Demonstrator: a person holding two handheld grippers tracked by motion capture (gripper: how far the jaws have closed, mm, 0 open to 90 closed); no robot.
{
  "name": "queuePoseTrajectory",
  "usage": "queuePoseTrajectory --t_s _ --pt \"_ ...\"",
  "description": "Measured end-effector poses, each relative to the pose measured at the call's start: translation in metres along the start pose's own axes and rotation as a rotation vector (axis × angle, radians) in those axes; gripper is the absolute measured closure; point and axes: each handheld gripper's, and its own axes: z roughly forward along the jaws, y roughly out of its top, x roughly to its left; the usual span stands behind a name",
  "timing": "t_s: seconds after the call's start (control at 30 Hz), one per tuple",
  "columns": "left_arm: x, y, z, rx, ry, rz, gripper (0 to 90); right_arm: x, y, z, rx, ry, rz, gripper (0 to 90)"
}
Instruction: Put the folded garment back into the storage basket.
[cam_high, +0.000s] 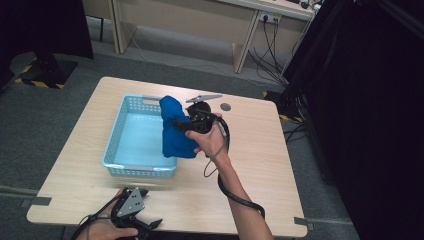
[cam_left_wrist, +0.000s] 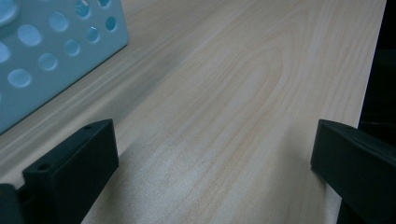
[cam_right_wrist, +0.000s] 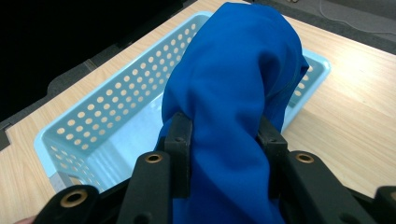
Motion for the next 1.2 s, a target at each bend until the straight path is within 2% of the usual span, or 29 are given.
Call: queuePoseTrajectory --t_s 0.6,0.77,1.2 --pt "0.000 0.000 0.000 -0.001 -0.002 0.001 0.0 0.022 0.022 0.035 0.026 0.003 -0.014 65.8" --pt "0.000 0.000 0.000 -0.002 -0.001 0.001 0.0 0.027 0.024 0.048 0.040 0.004 -0.003 65.8" --pt "0.000 0.000 0.000 -0.003 -0.003 -0.001 0.0 0.025 0.019 0.083 0.094 -0.020 0.040 65.8"
